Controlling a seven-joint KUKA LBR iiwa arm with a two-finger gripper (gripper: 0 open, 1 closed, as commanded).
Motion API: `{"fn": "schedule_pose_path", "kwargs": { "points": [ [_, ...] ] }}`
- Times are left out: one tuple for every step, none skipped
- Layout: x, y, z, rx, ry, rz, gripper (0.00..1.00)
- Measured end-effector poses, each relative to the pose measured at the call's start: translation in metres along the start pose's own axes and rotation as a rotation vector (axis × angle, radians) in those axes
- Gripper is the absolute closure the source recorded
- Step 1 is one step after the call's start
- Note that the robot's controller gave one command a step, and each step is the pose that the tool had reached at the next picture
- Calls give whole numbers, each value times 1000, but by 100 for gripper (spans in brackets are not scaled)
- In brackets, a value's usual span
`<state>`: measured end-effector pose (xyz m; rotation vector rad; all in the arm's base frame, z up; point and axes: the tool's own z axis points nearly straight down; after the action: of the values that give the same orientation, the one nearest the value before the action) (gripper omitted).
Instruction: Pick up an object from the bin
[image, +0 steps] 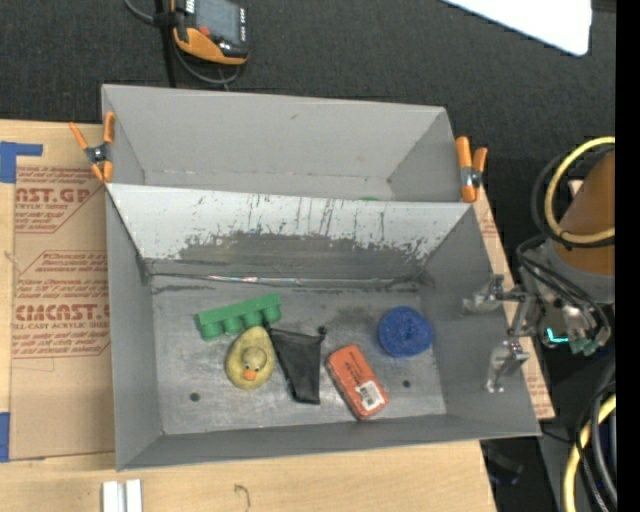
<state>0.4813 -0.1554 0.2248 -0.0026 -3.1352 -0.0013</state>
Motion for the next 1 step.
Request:
{"fn": "schedule_pose_path", "kwargs": {
  "points": [
    [-2, 1, -4, 2, -8, -2, 100]
  ]
}}
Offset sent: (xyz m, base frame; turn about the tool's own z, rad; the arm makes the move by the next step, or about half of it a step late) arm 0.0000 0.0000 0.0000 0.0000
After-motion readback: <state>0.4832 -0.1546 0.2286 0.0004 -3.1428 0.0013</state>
